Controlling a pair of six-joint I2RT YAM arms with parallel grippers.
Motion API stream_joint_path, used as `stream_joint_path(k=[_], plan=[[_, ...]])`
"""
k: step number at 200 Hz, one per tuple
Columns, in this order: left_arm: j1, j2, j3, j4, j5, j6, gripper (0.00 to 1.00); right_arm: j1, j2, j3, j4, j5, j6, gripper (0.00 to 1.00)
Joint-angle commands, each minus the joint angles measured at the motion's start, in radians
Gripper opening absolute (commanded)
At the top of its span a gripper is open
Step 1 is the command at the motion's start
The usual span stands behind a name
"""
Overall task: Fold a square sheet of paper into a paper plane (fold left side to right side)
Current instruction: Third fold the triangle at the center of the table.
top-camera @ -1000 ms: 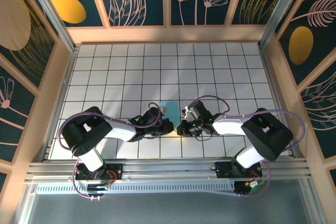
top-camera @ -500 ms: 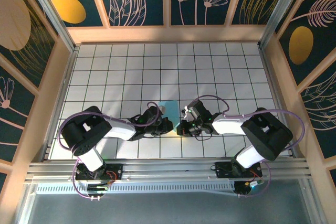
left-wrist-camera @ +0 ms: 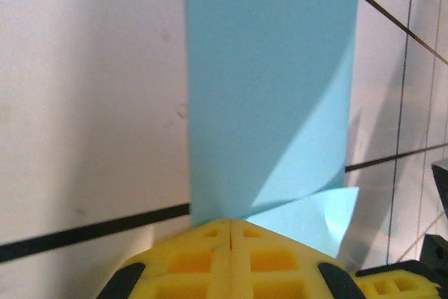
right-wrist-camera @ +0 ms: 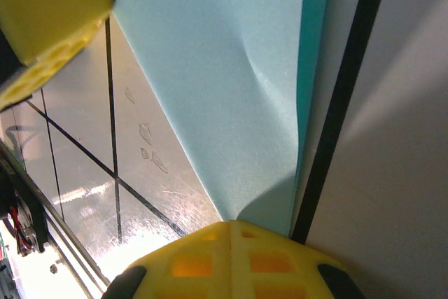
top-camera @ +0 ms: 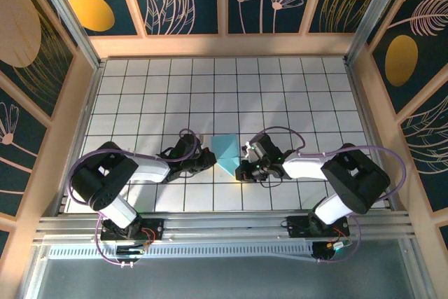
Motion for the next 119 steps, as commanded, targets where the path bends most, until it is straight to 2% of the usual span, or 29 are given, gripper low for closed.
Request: stream_joint_path(k=[1, 46, 73, 96, 119], plan=[[0.061, 0.007, -0.036, -0.151, -0.126, 0.078, 0.00, 0.000, 0.069, -0.042, -0.196, 0.119, -0.020, 0.00], [0.084, -0.096, -0.014, -0.207, -0.151, 0.144, 0.01, 0.000, 0.060, -0.038, -0.195, 0.117, -0.017, 0.00], [0.079, -0.204, -0.021, -0.206, -0.115, 0.180, 0.01, 0.000, 0.058, -0.036, -0.190, 0.117, -0.015, 0.00], [0.033, -0.236, -0.025, -0.157, -0.049, 0.182, 0.02, 0.000, 0.058, -0.035, -0.191, 0.119, -0.016, 0.00], [-0.037, -0.185, 0.016, -0.116, -0.008, 0.172, 0.02, 0.000, 0.057, -0.036, -0.187, 0.120, -0.011, 0.00]])
